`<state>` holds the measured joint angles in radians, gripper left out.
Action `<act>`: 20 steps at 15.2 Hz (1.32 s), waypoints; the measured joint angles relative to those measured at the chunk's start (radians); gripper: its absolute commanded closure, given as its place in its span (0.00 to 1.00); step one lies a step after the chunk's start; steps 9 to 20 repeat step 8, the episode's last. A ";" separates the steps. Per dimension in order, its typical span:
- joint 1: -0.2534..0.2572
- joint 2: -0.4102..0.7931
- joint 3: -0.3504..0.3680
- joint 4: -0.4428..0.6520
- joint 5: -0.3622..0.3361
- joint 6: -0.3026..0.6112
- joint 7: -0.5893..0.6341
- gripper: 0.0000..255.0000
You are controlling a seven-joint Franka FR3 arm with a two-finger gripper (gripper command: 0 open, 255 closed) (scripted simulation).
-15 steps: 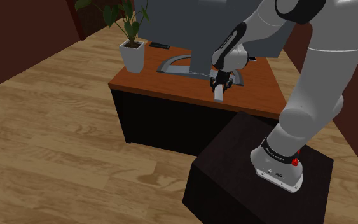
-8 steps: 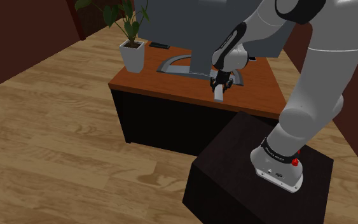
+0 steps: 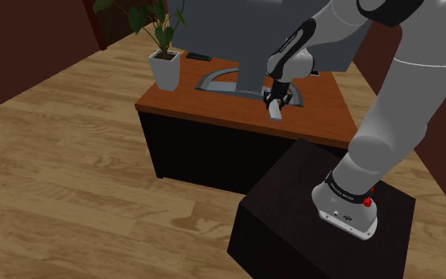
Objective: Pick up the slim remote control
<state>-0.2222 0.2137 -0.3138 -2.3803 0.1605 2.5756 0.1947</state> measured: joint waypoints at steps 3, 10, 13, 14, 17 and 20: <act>0.006 -0.036 -0.010 0.006 -0.025 -0.039 0.018 1.00; 0.013 -0.094 -0.021 0.008 -0.064 -0.095 0.047 1.00; 0.013 -0.094 -0.021 0.008 -0.064 -0.095 0.047 1.00; 0.013 -0.094 -0.021 0.008 -0.064 -0.095 0.047 1.00; 0.013 -0.094 -0.021 0.008 -0.064 -0.095 0.047 1.00; 0.013 -0.094 -0.021 0.008 -0.064 -0.095 0.047 1.00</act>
